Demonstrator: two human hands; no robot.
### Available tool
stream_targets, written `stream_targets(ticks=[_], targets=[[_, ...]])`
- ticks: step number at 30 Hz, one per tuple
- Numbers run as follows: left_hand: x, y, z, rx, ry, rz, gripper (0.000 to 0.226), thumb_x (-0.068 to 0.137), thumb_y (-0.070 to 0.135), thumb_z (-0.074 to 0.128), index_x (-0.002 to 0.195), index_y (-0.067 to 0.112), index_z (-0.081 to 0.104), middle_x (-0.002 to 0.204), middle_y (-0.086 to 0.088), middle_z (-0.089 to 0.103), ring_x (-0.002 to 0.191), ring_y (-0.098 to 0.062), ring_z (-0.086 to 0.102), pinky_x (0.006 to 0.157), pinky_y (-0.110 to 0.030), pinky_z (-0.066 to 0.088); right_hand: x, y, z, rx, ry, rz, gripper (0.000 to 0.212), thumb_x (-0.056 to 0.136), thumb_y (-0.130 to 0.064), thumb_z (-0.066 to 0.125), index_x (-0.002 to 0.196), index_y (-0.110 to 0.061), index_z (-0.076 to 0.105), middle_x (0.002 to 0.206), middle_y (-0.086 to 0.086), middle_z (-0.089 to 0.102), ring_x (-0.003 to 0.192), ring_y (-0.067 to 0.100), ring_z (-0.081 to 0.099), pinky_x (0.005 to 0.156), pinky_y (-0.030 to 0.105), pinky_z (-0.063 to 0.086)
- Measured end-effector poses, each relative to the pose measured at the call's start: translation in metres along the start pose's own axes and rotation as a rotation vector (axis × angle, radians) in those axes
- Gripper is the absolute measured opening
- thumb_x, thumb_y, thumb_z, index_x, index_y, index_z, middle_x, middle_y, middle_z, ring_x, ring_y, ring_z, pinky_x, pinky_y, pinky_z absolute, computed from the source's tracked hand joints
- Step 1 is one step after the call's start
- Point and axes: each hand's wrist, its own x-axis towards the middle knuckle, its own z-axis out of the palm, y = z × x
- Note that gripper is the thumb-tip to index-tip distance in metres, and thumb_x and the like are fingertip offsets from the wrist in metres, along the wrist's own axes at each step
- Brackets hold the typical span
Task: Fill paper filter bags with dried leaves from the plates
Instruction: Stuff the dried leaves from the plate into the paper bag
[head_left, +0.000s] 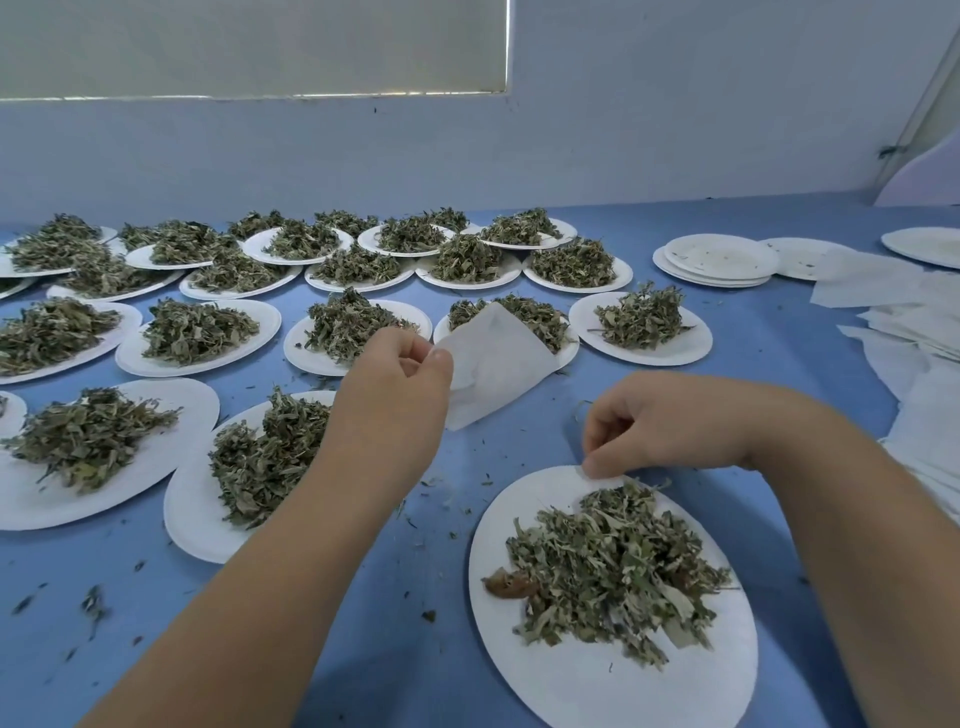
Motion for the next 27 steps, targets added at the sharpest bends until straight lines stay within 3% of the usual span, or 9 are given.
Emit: stream_targets(ticks=[4, 7, 9, 13, 17, 19, 22, 25, 27], targets=[[0.001, 0.003, -0.003, -0.211, -0.062, -0.114, 0.011, 0.1, 0.024, 0.048, 0.094, 0.016, 0.053, 0.078, -0.008, 0.06, 0.039, -0.014, 0.056, 0.044, -0.03, 0.055, 0.003, 0.004, 0.001, -0.035, -0.015, -0.039, 0.012, 0.088, -0.025, 0.068, 0.077, -0.02, 0.067, 0.055, -0.012, 0.062, 0.049, 0.004, 0.054, 0.051, 0.016, 0.041], [0.002, 0.002, -0.005, -0.273, -0.087, -0.16, 0.01, 0.1, 0.024, 0.048, 0.099, 0.014, 0.052, 0.055, -0.005, 0.064, 0.041, -0.02, 0.059, 0.06, -0.047, 0.061, 0.006, 0.006, 0.0, 0.016, -0.022, -0.042, 0.014, 0.09, -0.022, 0.065, 0.077, -0.017, 0.065, 0.051, -0.011, 0.059, 0.046, 0.007, 0.05, 0.047, 0.016, 0.038], [0.004, 0.002, -0.006, -0.334, -0.099, -0.193, 0.01, 0.1, 0.022, 0.048, 0.096, 0.013, 0.052, 0.063, -0.009, 0.068, 0.041, -0.022, 0.06, 0.068, -0.054, 0.059, 0.01, 0.007, -0.003, 0.036, -0.01, -0.038, 0.016, 0.091, -0.021, 0.064, 0.077, -0.013, 0.066, 0.053, -0.007, 0.058, 0.048, 0.012, 0.049, 0.051, 0.021, 0.04], [0.006, 0.003, -0.011, -0.392, -0.15, -0.254, 0.009, 0.101, 0.018, 0.048, 0.096, 0.011, 0.052, 0.092, -0.016, 0.065, 0.045, -0.022, 0.062, 0.065, -0.046, 0.061, 0.027, 0.005, -0.012, -0.005, 0.042, -0.028, 0.023, 0.091, -0.022, 0.064, 0.086, 0.0, 0.066, 0.062, 0.006, 0.058, 0.053, 0.017, 0.049, 0.057, 0.029, 0.042], [0.005, 0.001, -0.013, -0.411, -0.144, -0.271, 0.009, 0.101, 0.017, 0.048, 0.094, 0.011, 0.052, 0.086, -0.013, 0.057, 0.039, -0.013, 0.053, 0.048, -0.036, 0.057, 0.042, 0.0, -0.021, -0.058, 0.078, -0.045, 0.025, 0.09, -0.024, 0.064, 0.086, 0.001, 0.066, 0.063, 0.01, 0.061, 0.05, 0.016, 0.045, 0.046, 0.021, 0.04], [0.004, 0.002, -0.013, -0.381, -0.129, -0.262, 0.01, 0.1, 0.017, 0.048, 0.091, 0.013, 0.051, 0.081, -0.008, 0.05, 0.039, -0.009, 0.041, 0.037, -0.022, 0.039, 0.047, 0.0, -0.022, -0.061, 0.106, -0.084, 0.02, 0.089, -0.022, 0.064, 0.081, -0.004, 0.067, 0.059, 0.005, 0.061, 0.043, 0.012, 0.045, 0.04, 0.015, 0.037], [0.004, 0.002, -0.013, -0.32, -0.124, -0.233, 0.01, 0.099, 0.019, 0.048, 0.09, 0.015, 0.05, 0.068, -0.003, 0.037, 0.039, -0.008, 0.026, 0.038, -0.02, 0.021, 0.049, 0.003, -0.014, -0.022, 0.215, -0.161, 0.013, 0.088, -0.023, 0.063, 0.077, -0.019, 0.068, 0.059, -0.008, 0.061, 0.046, 0.007, 0.051, 0.046, 0.017, 0.042], [0.003, 0.003, -0.013, -0.194, -0.066, -0.151, 0.011, 0.097, 0.023, 0.048, 0.088, 0.018, 0.051, 0.055, 0.003, 0.037, 0.034, -0.008, 0.028, 0.037, -0.021, 0.024, 0.038, 0.005, -0.013, -0.011, 0.296, -0.246, 0.01, 0.086, -0.03, 0.065, 0.077, -0.028, 0.068, 0.061, -0.014, 0.057, 0.054, 0.004, 0.048, 0.055, 0.022, 0.041], [0.001, 0.003, -0.012, -0.058, 0.032, -0.017, 0.012, 0.095, 0.025, 0.049, 0.084, 0.022, 0.052, 0.058, 0.006, 0.04, 0.035, -0.005, 0.033, 0.035, -0.021, 0.03, 0.02, 0.004, -0.02, 0.016, 0.229, -0.278, 0.006, 0.083, -0.036, 0.069, 0.079, -0.031, 0.068, 0.065, -0.01, 0.058, 0.058, 0.004, 0.049, 0.057, 0.022, 0.041]])
